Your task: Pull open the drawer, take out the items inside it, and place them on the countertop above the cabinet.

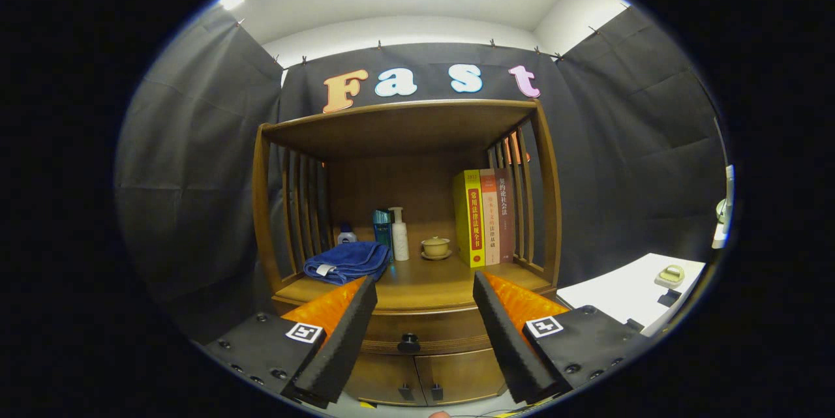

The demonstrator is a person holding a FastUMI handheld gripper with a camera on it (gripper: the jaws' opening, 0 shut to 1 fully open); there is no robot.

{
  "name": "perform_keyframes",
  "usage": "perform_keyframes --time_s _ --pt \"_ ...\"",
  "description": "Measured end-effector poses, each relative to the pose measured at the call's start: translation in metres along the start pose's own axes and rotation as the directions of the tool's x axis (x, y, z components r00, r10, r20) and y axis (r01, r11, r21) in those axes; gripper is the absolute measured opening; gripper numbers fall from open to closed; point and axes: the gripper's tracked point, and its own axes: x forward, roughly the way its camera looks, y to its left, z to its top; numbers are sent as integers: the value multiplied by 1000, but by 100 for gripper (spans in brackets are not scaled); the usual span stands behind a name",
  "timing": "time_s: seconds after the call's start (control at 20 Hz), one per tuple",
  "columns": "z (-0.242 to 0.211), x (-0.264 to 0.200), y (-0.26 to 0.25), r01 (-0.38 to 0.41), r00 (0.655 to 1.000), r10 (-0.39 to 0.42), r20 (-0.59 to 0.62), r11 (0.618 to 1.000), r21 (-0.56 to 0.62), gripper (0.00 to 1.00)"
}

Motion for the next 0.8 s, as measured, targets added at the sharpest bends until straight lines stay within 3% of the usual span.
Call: perform_keyframes --time_s 0.3,0.8 --pt "-25 16 8 -14 999 11 -45 998 -57 97" --pt "-134 67 10 -22 979 17 -204 999 -23 98"
